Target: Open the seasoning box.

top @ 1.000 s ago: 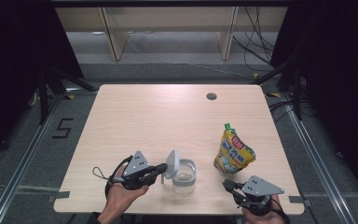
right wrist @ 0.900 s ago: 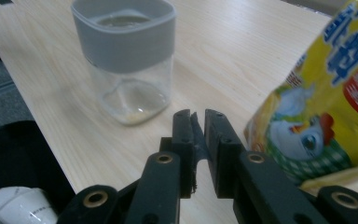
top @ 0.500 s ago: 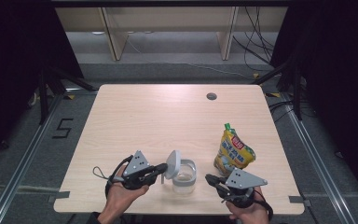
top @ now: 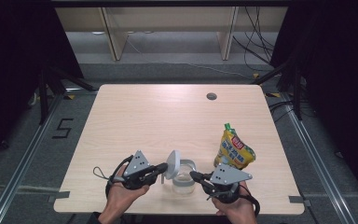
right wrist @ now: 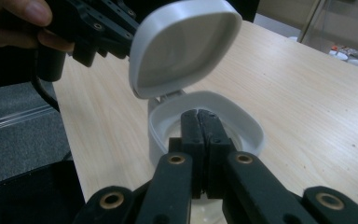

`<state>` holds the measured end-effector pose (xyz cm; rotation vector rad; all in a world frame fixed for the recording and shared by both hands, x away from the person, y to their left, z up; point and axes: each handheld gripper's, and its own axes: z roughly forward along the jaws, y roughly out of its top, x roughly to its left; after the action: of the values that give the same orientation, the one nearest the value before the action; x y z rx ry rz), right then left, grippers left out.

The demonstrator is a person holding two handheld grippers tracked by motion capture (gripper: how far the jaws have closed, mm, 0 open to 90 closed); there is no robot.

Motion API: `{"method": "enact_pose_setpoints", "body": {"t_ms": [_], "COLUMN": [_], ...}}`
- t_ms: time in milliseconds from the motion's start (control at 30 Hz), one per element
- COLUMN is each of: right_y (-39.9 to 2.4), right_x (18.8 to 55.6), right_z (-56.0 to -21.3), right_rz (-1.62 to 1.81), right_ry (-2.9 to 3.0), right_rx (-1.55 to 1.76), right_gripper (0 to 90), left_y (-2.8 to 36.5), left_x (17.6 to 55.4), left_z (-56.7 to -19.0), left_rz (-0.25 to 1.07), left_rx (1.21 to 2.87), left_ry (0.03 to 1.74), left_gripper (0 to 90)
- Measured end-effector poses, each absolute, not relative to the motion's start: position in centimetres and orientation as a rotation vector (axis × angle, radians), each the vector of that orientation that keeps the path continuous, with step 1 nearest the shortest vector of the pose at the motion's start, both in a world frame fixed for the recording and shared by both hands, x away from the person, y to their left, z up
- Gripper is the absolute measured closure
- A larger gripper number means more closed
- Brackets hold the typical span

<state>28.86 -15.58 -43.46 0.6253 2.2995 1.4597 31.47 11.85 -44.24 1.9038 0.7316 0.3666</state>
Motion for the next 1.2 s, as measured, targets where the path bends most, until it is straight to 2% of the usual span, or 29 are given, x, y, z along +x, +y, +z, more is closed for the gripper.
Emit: {"method": "enact_pose_setpoints", "body": {"t_ms": [400,567,667,867,1200], "right_y": [-12.9,-12.7,-12.3,-11.7,-10.8], "right_x": [29.0,29.1,29.0,28.9,28.7], "right_z": [-42.2,-42.1,-42.0,-41.8,-41.8], "right_rz": [1.480,1.469,1.476,1.466,1.464], "right_ry": [2.300,2.310,2.305,2.314,2.322], "right_rx": [0.550,0.536,0.529,0.502,0.487], "right_gripper": [90.0,90.0,90.0,90.0,90.0], "left_y": [12.2,12.5,13.2,15.6,18.7], "left_x": [31.6,31.5,31.4,30.4,29.1], "left_z": [-44.4,-44.3,-44.2,-45.0,-46.2], "left_rz": [0.363,0.348,0.327,0.372,0.384], "left_rx": [1.897,1.874,1.890,1.875,1.855], "left_ry": [0.730,0.729,0.743,0.786,0.833], "left_gripper": [87.4,84.0,76.3,61.3,51.0]}}
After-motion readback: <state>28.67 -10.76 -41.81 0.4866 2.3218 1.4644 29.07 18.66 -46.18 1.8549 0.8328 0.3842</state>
